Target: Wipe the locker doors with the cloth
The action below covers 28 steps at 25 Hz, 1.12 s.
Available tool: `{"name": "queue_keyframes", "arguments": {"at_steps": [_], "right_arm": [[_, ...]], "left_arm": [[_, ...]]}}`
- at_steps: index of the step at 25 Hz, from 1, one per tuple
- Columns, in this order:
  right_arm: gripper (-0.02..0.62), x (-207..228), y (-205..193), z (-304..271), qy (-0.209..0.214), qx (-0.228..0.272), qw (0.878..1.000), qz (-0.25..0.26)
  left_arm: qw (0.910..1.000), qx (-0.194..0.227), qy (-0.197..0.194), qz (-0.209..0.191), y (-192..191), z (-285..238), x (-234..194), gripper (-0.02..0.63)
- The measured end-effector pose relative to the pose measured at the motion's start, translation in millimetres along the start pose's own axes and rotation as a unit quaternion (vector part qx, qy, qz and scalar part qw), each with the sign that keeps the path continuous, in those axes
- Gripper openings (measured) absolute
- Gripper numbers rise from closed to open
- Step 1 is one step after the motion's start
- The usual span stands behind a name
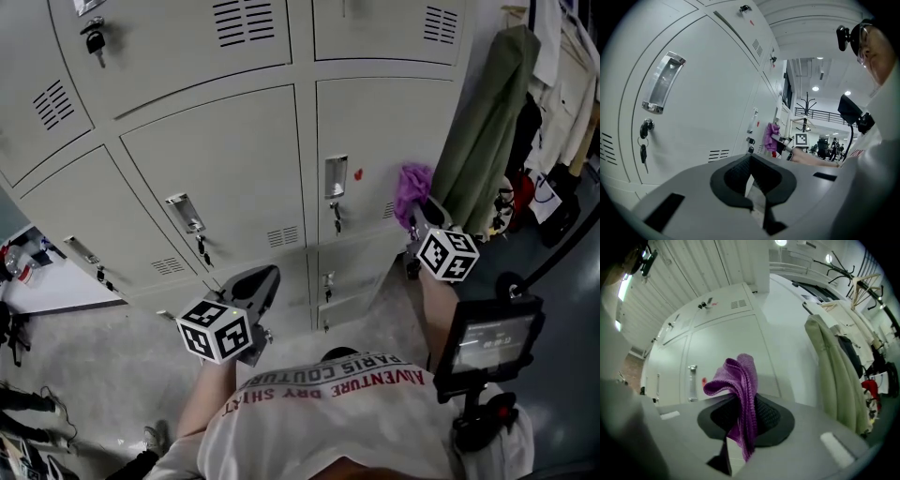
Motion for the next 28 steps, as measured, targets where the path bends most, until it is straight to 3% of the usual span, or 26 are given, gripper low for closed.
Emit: {"name": "queue_keyframes", "arguments": {"at_steps": [7, 11, 14, 20, 28], "right_arm": [[0.077, -101, -6, -5, 0.161, 0.001, 0.986, -0.047], [0.077, -142, -28, -11, 0.212, -0.028, 0.975, -0.055], [0.077, -155, -58, -19, 0.216, -0.060, 0.973, -0.052], [0.077, -151, -111, -38, 0.179, -0.113, 0.977, -0.024], [0.077, -144, -125, -53, 0.150, -0.114, 0.982, -0.010]], "left_arm": [[1.0000, 0.007, 0.004, -0.004, 2, 10, 3, 0.000], [0.9998, 0.011, 0.014, 0.000, 1, 16, 1, 0.000], [0.9997, 0.012, 0.019, 0.003, -1, 21, 0, 0.000], [0.9995, 0.012, 0.029, 0.008, -4, 26, -3, 0.000], [0.9994, 0.007, 0.032, 0.009, -7, 27, -7, 0.000]]}}
Point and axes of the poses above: the fingertips, and each gripper's own axes: z backward along the fingers, x to its right, y out of its top, the point moved 8 cm from there along z, backward along the fingers, and after that the axes turned 2 degrees about y, right-handed, at the moved point
